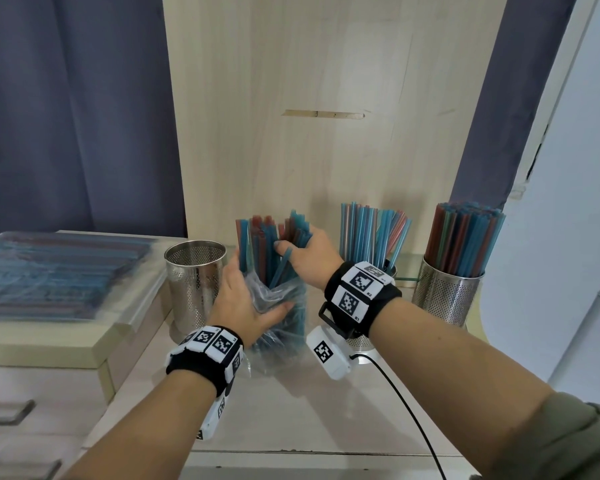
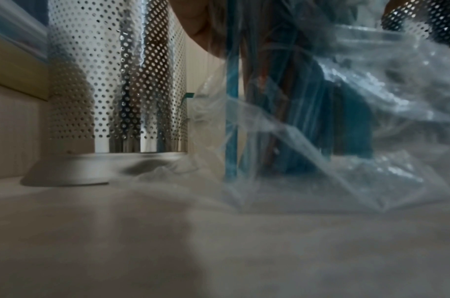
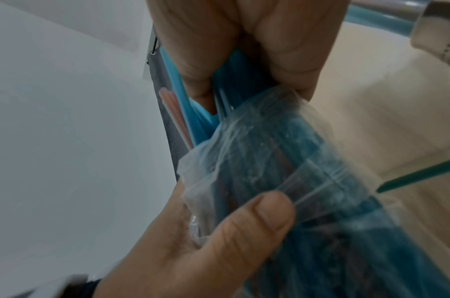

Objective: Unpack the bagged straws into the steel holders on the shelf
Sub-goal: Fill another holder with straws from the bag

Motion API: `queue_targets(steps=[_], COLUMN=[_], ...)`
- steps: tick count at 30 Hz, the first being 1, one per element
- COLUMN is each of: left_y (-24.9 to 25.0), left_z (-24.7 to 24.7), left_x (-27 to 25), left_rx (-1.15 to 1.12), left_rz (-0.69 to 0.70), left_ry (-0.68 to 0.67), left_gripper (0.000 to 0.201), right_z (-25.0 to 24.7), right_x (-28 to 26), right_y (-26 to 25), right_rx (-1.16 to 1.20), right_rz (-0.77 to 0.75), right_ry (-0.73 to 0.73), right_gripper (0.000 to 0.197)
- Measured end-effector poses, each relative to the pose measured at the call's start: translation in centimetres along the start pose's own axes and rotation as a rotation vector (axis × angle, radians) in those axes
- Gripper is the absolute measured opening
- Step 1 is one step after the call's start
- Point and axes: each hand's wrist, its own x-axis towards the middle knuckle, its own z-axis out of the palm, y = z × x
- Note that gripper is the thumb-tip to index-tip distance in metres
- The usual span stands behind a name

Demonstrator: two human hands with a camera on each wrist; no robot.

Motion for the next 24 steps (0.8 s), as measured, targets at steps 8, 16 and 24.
queue_targets(steps=[8, 16, 24], left_y=[0.16, 0.26, 0.42], left_z=[-0.06, -0.07, -0.16], left_x=[-0.05, -0.07, 0.01], left_rx=[-0.005, -0.020, -0.010], left_rz=[-0.003, -0.030, -0.018], left_ry=[0.002, 0.008, 0.004], left_gripper=[0.131, 0.130, 0.129], right_z=[-0.62, 0.03, -0.79], right_x=[-0.09, 0.09, 0.22], right_y=[-0.45, -0.32, -0.58], right_rx=[-0.019, 0.008, 0.038], right_rz=[0.018, 0.008, -0.025], right_ry=[-0.068, 0.030, 0.117], right_gripper=[0.016, 0.021, 0.019])
